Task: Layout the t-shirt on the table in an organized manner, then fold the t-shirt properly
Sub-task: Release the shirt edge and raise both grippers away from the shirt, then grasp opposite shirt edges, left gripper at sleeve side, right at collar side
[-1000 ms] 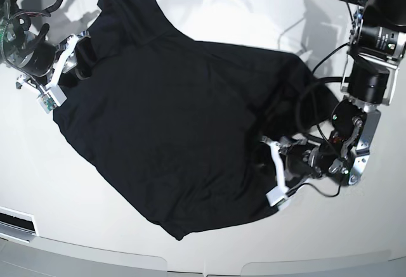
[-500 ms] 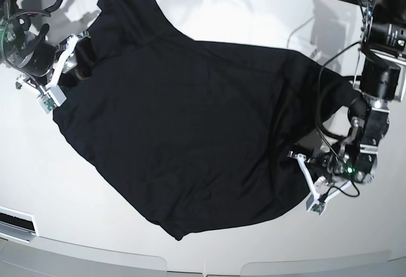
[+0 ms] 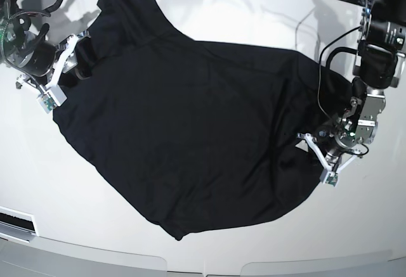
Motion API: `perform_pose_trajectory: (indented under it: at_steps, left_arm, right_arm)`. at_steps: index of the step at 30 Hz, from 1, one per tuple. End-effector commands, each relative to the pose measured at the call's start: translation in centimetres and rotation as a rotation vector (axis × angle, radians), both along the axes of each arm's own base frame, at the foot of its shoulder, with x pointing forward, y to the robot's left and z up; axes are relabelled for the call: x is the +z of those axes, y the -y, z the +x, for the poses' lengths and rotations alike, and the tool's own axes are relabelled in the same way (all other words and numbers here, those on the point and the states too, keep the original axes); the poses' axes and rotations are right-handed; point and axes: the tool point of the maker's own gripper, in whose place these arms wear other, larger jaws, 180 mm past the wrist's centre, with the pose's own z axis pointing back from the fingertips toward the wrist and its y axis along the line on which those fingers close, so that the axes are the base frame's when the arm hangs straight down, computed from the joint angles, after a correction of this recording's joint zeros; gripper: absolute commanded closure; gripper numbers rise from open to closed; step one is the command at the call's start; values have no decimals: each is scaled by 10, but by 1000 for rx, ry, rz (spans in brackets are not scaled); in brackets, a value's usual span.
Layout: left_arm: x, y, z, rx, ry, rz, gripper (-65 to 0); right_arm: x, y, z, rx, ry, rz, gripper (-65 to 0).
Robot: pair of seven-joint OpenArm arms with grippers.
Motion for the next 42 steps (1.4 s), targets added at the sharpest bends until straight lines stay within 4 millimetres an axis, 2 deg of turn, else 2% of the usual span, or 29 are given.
perform_pose_trajectory:
  at_steps: [1, 4, 7, 13, 16, 18, 22, 26, 28, 31, 33, 37, 40, 42]
  left_arm:
    - [10, -11, 8, 15, 25, 14, 0]
    - [7, -23, 4, -6, 14, 95, 0]
    - [25, -51, 13, 22, 49, 195, 0]
    - [107, -120, 50, 179, 212, 333, 0]
    - [144, -140, 63, 217, 268, 355, 0]
    - [154, -144, 69, 254, 243, 274, 0]
    - [149, -128, 68, 226, 98, 55, 0]
    - [145, -110, 60, 158, 43, -99, 0]
    - [145, -108, 55, 119, 33, -122, 0]
    - [141, -117, 45, 112, 16, -120, 0]
    - [137, -128, 36, 134, 6, -124, 0]
    - [123, -144, 15, 173, -24, -141, 0]
    - [106, -149, -2, 190, -57, -157, 0]
    - [93, -151, -15, 199, -86, -164, 0]
  right_arm:
    - [9, 1, 6, 5, 33, 2, -240]
    - [9, 1, 6, 5, 34, 2, -240]
    - [9, 1, 6, 5, 33, 2, -240]
    - [8, 2, 5, 5, 26, -2, -240]
    - [8, 1, 5, 5, 25, 1, -240]
    - [8, 1, 5, 7, 23, -1, -240]
    - [0, 1, -4, -5, -31, -11, -240]
    - [-7, -10, -16, -19, -58, 32, -241]
    - [-10, -17, -21, -27, -52, 62, -241]
    - [-17, -17, -32, -98, -70, 81, -245]
    - [-22, -5, -38, -179, -70, 59, -249]
    - [-18, 40, -41, -406, -37, 29, -345]
    - [-9, 72, -43, -552, 6, 28, -363]
    - [-14, 84, -51, -627, -5, 70, -363]
